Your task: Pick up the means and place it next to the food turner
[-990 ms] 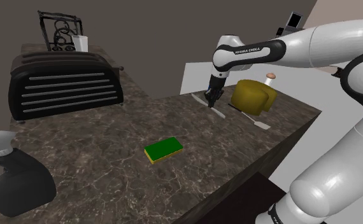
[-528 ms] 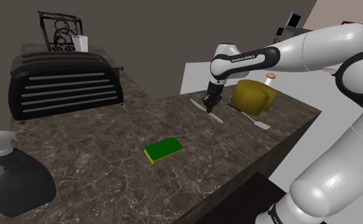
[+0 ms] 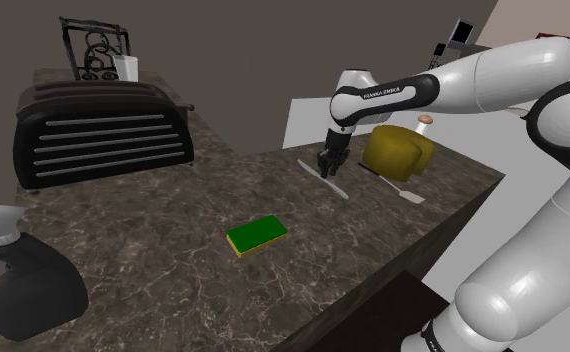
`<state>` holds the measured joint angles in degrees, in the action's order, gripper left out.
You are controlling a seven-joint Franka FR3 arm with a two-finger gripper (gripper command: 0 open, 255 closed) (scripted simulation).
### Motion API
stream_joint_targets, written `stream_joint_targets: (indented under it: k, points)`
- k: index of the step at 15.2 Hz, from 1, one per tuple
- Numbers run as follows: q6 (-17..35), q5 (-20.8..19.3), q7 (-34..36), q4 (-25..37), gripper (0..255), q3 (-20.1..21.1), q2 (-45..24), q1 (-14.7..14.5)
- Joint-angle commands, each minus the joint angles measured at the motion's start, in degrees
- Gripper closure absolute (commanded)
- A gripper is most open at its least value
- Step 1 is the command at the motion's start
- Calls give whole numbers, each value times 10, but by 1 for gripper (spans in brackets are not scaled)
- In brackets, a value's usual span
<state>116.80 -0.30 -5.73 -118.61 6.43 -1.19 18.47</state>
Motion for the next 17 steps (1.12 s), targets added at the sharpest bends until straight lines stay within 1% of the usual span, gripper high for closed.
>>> stream_joint_targets:
  k: [1, 5, 9, 17]
  points:
    - [0, 0, 0, 0, 0, 0, 0, 0]
    - [0, 0, 0, 0, 0, 0, 0, 0]
    - [-71, 2, -2, 54, 0, 0, 17, 0]
    - [-71, 2, -2, 54, 0, 0, 17, 0]
